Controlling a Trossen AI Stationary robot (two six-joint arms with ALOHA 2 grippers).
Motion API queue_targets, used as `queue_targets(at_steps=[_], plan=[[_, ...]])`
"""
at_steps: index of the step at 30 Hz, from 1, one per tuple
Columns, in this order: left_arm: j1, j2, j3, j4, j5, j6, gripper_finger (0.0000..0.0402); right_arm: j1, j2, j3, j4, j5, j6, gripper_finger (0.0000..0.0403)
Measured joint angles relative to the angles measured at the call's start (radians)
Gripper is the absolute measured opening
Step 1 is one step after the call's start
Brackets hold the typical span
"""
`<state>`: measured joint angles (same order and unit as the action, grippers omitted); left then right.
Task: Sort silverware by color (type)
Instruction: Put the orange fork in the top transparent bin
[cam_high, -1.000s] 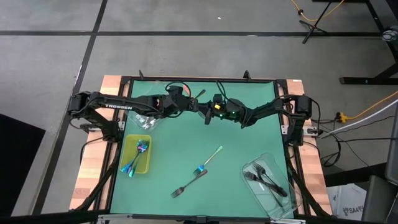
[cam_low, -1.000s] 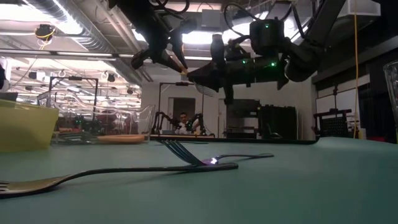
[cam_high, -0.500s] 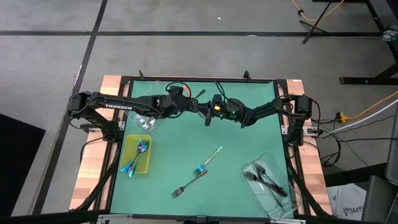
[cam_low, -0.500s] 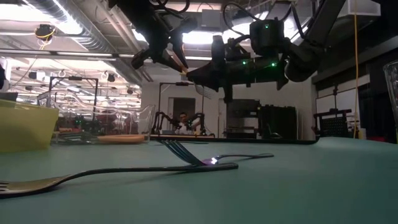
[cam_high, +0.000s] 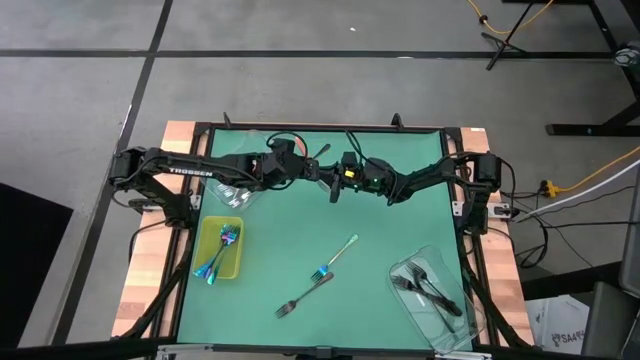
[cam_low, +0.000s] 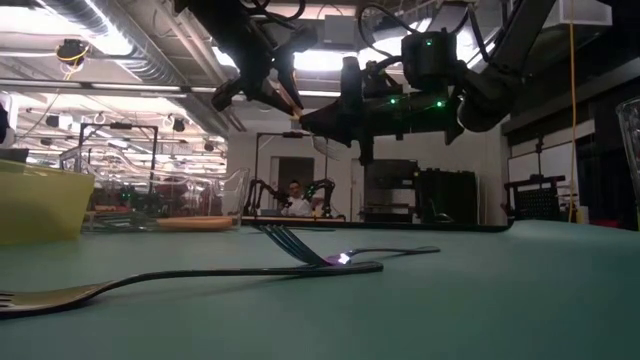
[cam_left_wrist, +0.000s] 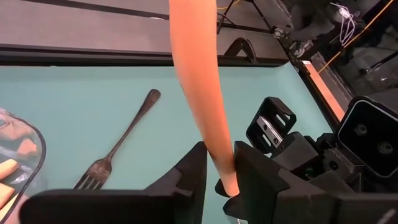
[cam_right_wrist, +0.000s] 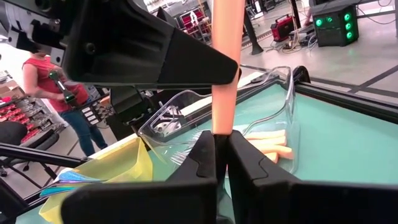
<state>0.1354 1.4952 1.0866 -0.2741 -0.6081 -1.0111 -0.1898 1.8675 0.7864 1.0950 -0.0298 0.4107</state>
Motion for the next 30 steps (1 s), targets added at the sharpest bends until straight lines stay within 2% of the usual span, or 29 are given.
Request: queue_targets(at_steps=[8, 16, 25, 30], plan=[[0.0, 0.0, 0.001, 0.003, 0.0, -0.001, 0.0049, 0.0, 0.0, 0.001, -0.003, -0.001, -0.002, 0.0001], [0.0, 0.001, 0.001, 0.003, -0.002, 0.0, 0.0046, 0.001, 0.0, 0.002, -0.01, 0.026, -0.001, 0.0003], [0.006, 0.004, -0.002, -0.015, -0.036, 0.035, 0.0044, 0.003, 0.0, 0.003, -0.043, 0.067, 0.034, 0.0062], [0.005, 0.003, -0.002, -0.013, -0.003, 0.071, 0.0044, 0.002, 0.0, 0.003, -0.052, 0.079, 0.034, 0.0098]])
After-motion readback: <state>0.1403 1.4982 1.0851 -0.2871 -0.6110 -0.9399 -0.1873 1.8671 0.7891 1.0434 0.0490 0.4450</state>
